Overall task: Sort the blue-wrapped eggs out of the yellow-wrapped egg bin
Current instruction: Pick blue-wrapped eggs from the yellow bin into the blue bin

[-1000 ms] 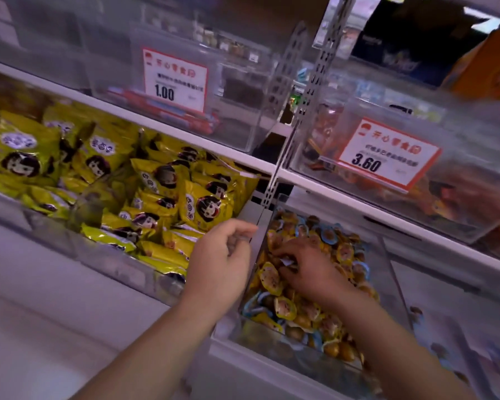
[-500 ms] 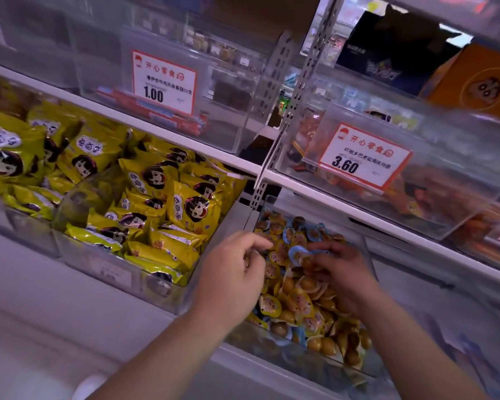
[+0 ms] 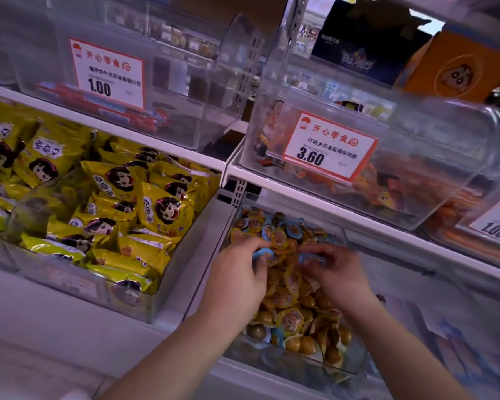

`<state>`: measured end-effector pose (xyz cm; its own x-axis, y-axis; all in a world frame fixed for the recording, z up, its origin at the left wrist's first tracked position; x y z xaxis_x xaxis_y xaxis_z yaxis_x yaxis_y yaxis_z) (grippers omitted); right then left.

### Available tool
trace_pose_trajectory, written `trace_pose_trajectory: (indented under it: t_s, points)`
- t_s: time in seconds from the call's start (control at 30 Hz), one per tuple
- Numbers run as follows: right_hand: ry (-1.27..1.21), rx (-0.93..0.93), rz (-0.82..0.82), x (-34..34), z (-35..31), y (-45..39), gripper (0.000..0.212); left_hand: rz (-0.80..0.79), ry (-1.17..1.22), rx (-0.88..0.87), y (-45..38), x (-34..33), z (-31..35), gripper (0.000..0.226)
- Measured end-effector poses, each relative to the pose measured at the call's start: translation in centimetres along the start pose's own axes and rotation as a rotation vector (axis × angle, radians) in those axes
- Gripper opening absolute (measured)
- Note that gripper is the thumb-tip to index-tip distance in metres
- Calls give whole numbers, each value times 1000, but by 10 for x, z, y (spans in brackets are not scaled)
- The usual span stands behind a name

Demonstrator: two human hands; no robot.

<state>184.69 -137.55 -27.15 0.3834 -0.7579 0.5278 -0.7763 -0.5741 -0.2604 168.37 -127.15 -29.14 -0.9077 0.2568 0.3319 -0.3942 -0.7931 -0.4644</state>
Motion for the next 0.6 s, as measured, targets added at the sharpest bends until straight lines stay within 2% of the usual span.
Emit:
trace_pose_trajectory:
  t_s: [0.07,0.13,0.2,0.27,0.37,0.43,0.57,0.6]
  points:
    - [185,91,108,3,-2,-13,25,-13,26,36,1,-1,-5,22]
    - [259,209,151,-6,-10,-29,23,-59,104,161,3,-5,-11,20]
    - [338,301,91,-29,-19,-44,25,-77,187,280,3,-8,-15,18]
    - [455,353,-49,-59,-22,-58,28,-75,257,360,3,-10,-18,17]
    - [523,310,-190,-89,-20,-71,18,-77,376,436,1,-11,-19,20]
    - [562,278,-225,-95,-17,-76,26,-87,414,454,0,-10,-19,23]
    - [484,316,-169,-88,-9,-74,13,-100,409,431,-1,-11,-19,22]
    - [442,298,-143,-83,-6,-71,17,-100,411,426,-1,-12,-19,22]
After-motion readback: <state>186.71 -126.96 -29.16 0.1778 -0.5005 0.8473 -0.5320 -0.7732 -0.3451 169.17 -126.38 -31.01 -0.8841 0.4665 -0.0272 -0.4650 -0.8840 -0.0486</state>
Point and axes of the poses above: each hand's wrist, its own y-axis away from the middle knuckle, its own x-axis out of the back of the hand, z = x × y, the point moved 4 cm from there along -y, towards the middle knuckle, and after that the axes turned 8 degrees about z, right-handed, at the moved point
